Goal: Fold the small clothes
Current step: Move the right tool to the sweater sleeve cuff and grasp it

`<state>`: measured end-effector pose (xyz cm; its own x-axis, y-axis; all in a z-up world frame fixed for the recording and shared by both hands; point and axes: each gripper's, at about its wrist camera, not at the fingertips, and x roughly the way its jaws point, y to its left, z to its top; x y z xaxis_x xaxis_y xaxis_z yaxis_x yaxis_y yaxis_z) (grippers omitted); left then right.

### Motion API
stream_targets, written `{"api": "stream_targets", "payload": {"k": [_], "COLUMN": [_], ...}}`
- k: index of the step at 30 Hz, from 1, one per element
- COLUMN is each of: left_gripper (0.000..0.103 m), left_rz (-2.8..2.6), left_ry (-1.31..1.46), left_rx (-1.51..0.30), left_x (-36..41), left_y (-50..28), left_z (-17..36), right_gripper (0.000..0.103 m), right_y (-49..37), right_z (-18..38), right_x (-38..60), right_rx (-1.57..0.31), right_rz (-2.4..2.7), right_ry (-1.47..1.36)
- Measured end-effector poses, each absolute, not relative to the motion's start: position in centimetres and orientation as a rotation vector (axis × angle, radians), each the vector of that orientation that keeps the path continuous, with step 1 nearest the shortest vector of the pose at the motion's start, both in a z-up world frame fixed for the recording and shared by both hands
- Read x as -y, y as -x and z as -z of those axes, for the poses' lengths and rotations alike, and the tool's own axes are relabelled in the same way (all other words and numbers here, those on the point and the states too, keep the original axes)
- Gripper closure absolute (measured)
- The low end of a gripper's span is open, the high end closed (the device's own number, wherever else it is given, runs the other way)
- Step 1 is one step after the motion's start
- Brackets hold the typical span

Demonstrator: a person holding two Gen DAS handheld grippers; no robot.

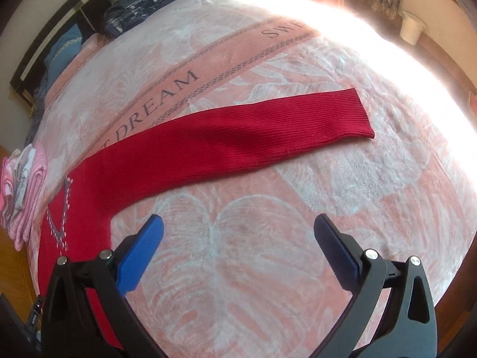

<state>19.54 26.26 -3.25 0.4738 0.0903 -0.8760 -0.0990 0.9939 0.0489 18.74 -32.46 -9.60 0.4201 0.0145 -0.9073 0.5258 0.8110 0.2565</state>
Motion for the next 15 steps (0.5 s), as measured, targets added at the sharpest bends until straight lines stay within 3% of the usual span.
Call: {"api": "stream_targets", "payload": {"k": [5, 15], "left_gripper": [0.004, 0.004], "left_rz": [-0.106, -0.142], "left_ry": [0.069, 0.039], "left_rx": [-1.038, -1.026], "left_x": [-26.0, -26.1], "left_y": [-23.3, -26.1], "left_z": [4.2, 6.8], "right_gripper": [0.003, 0.006], "right_y": [-19.5, -19.3], "right_z": [13.6, 17.3], "right_x": [41.2, 49.4], "right_rx": [-1.114, -1.094], "right_rz": [0.448, 0.538], "right_ry": [-0.744, -0.787]}}
